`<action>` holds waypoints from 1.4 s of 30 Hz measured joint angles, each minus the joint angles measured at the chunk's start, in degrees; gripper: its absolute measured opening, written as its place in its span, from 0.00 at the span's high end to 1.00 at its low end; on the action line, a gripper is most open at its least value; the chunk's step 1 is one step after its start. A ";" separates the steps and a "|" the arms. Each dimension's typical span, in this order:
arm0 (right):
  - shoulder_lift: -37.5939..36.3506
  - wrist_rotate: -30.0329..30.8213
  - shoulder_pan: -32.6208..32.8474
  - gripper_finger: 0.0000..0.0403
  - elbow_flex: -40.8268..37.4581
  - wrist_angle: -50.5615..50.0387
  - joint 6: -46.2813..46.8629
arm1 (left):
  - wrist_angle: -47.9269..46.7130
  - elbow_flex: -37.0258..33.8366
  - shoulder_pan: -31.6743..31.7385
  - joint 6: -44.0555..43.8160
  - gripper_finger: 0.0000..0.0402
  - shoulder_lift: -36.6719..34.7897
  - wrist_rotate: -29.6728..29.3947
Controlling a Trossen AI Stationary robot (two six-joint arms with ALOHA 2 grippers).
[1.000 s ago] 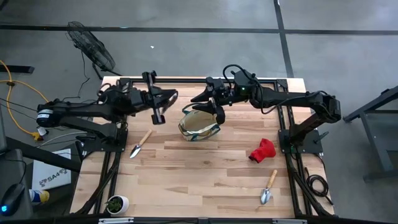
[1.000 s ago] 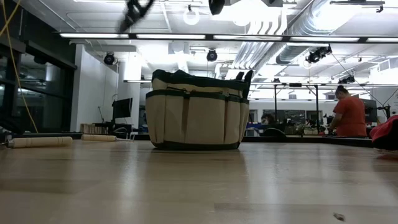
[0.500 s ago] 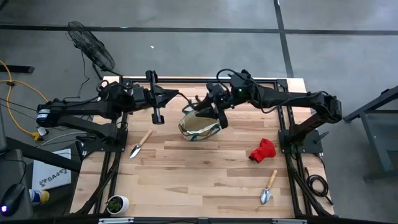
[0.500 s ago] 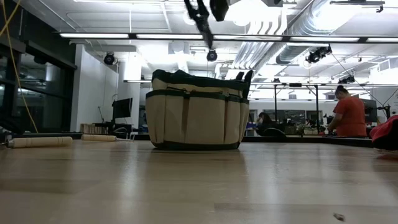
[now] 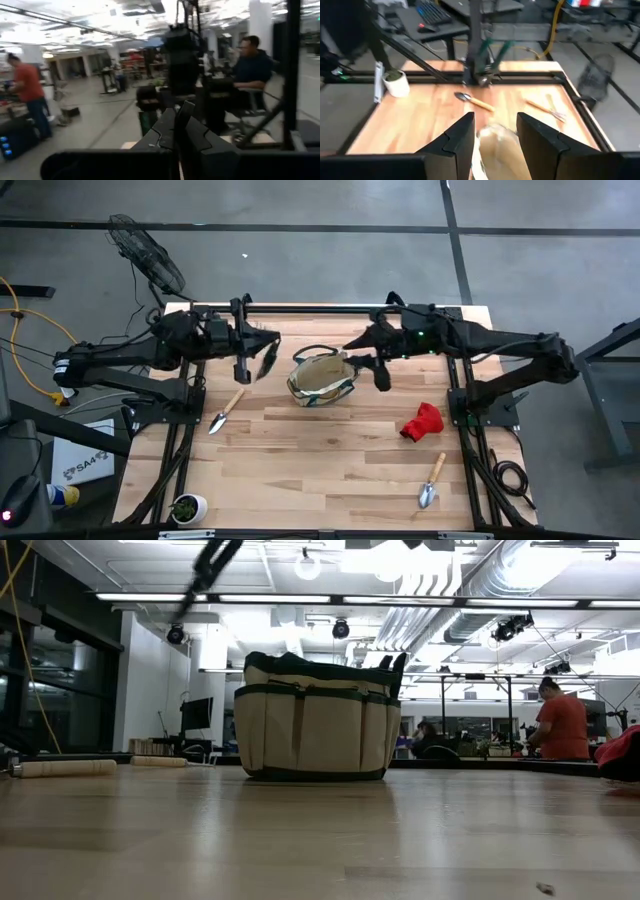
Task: Pick & Place Garden tools in Gardening bag
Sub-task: Put the shear scissors into the gardening bag
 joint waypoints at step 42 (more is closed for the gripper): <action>-7.85 11.26 6.33 0.66 0.00 -17.15 1.64 | -4.83 -0.04 -7.13 3.29 1.00 0.08 -5.09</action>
